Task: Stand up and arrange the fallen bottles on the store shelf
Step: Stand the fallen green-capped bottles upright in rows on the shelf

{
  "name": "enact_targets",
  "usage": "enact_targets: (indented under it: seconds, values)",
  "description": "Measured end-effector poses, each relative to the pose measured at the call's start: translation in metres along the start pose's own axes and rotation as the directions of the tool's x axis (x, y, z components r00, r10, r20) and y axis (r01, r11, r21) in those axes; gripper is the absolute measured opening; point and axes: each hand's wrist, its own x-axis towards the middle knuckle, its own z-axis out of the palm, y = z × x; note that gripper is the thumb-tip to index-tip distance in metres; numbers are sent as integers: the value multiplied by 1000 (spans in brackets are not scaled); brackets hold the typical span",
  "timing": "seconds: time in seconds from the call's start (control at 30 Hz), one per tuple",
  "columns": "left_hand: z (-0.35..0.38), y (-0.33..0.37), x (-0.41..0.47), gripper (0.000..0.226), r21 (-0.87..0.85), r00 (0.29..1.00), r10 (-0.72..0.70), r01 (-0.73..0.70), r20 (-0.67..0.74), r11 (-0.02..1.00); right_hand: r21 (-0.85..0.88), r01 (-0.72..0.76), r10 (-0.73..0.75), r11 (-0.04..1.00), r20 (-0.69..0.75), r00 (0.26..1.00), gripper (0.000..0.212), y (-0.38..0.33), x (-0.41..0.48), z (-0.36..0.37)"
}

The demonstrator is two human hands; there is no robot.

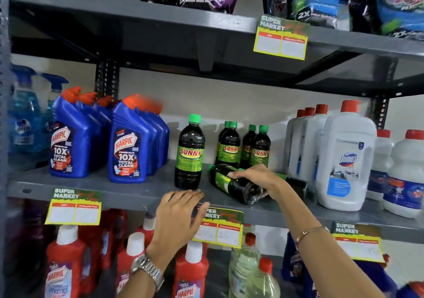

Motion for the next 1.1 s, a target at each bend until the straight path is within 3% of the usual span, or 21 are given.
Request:
enact_targets:
  seconds: [0.1, 0.23, 0.43, 0.73, 0.8, 0.93, 1.1]
  values:
    - [-2, 2, 1, 37, -3, 1000, -7, 7, 5, 1000, 242, 33, -19, 970, -59, 998, 42, 13, 2, 5]
    - [-2, 3, 0, 38, 0, 1000, -6, 6, -3, 1000, 518, 163, -111, 840, -130, 985, 54, 21, 5, 14]
    - [-1, 4, 1, 36, -1, 1000, -11, 11, -1, 1000, 387, 355, -263, 851, -271, 926, 55, 21, 9, 33]
    - [0, 3, 0, 38, -5, 999, -32, 32, 16, 999, 130, 346, -301, 929, -278, 912, 88, 24, 12, 35]
    - [-1, 3, 0, 38, -8, 999, -35, 35, 22, 999, 184, 373, -319, 910, -266, 910, 88, 26, 14, 33]
    - [-3, 4, 1, 37, -17, 999, -39, 39, 22, 999, 448, 320, -310, 834, -98, 946, 44, 20, 16, 27]
    - [-2, 4, 0, 37, -17, 999, -28, 29, 34, 999, 473, 295, -302, 831, -63, 951, 49, 34, 26, 27]
